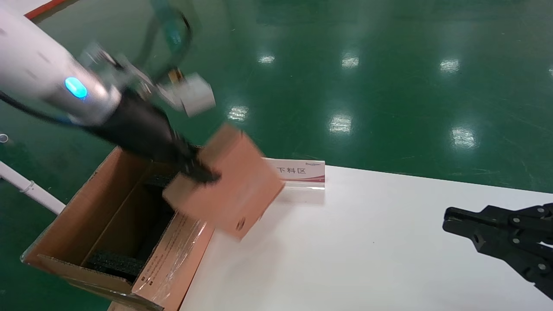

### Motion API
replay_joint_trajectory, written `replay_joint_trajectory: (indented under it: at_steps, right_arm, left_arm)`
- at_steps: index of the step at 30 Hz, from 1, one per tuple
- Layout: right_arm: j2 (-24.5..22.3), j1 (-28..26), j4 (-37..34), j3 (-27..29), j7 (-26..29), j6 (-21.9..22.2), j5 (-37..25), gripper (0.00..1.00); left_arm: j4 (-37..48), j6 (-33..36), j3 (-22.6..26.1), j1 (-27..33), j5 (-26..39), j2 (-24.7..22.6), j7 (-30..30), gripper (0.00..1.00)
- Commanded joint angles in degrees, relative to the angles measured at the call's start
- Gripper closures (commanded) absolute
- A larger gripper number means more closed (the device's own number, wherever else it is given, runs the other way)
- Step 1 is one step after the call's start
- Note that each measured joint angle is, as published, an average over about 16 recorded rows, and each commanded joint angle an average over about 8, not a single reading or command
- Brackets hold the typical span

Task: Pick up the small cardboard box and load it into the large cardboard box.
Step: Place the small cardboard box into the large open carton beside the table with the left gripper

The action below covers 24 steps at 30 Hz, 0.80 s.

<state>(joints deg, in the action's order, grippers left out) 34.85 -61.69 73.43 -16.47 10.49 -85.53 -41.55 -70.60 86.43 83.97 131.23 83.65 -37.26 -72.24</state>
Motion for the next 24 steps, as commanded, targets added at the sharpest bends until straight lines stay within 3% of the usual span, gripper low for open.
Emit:
replay_joint_trajectory:
  at_steps: [1,4,5,12,13,24]
  right_arm:
    - [0.0,0.0,0.0,0.0,0.0,0.0,0.0,1.00]
    - [0.0,0.0,0.0,0.0,0.0,0.0,0.0,1.00]
    - [0.0,0.0,0.0,0.0,0.0,0.0,0.0,0.95]
    - [0.0,0.0,0.0,0.0,0.0,0.0,0.0,0.08]
    - [0.0,0.0,0.0,-0.1,0.0,0.0,0.0,0.00]
    - [0.0,0.0,0.0,-0.1,0.0,0.0,0.1,0.00]
  left_arm:
    - [1.3,0.0,-1.5,2.3,-0.8,0.9,1.4,1.00]
    - [4.7,1.1,-3.0,6.7,0.3,1.1,4.6,1.00]
    - [5.9,1.5,-3.3,8.0,0.7,1.1,5.7,1.00]
    - [13.0,4.6,-1.4,15.8,4.1,0.2,12.0,1.00]
    - [13.7,4.8,-0.3,16.8,4.4,0.0,12.7,1.00]
    - [16.8,5.5,20.1,24.2,2.1,-0.1,15.2,1.00]
